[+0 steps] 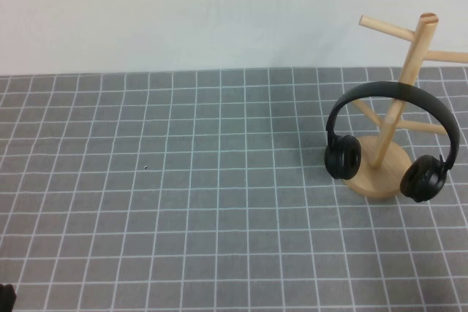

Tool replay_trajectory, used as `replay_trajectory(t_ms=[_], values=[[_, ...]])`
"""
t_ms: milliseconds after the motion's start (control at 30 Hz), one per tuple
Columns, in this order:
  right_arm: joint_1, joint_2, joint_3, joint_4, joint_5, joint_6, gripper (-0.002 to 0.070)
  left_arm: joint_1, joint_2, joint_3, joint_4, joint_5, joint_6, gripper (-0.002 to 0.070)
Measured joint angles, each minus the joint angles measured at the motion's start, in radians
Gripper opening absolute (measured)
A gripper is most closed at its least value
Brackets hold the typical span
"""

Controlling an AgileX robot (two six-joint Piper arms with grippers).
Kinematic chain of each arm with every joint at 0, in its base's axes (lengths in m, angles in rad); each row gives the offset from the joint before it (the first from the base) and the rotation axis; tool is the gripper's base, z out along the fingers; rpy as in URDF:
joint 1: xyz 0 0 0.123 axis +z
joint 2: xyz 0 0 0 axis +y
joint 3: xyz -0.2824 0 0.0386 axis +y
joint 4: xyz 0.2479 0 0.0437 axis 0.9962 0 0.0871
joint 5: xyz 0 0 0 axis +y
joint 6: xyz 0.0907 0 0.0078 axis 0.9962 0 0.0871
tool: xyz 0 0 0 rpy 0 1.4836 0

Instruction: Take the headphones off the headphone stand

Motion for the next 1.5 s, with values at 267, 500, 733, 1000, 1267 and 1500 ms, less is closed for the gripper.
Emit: replay_trajectory(t_ms=[267,500,733,1000,1267,1500], values=[[0.000,0.000,0.000,0.000,0.000,0.000,-0.0009,0.000,0.000,0.000,0.000,0.000,0.000,-0.0006],[0.000,0.000,0.000,0.000,0.000,0.000,-0.0009,0.000,0.000,0.000,0.000,0.000,0.000,-0.0006],[0.000,0.000,0.000,-0.002,0.000,0.000,-0.0009,0.000,0.000,0.000,0.000,0.000,0.000,-0.0006],[0.000,0.000,0.000,0.012,0.000,0.000,-0.0009,0.000,0.000,0.000,0.000,0.000,0.000,-0.0006],[0.000,0.000,0.004,0.328,-0.119,0.000,-0.0009,0.000,0.000,0.000,0.000,0.000,0.000,-0.0006],[0.000,0.000,0.004,0.546,-0.263,0.000,-0.0009,0.000,0.000,0.000,0.000,0.000,0.000,-0.0006]])
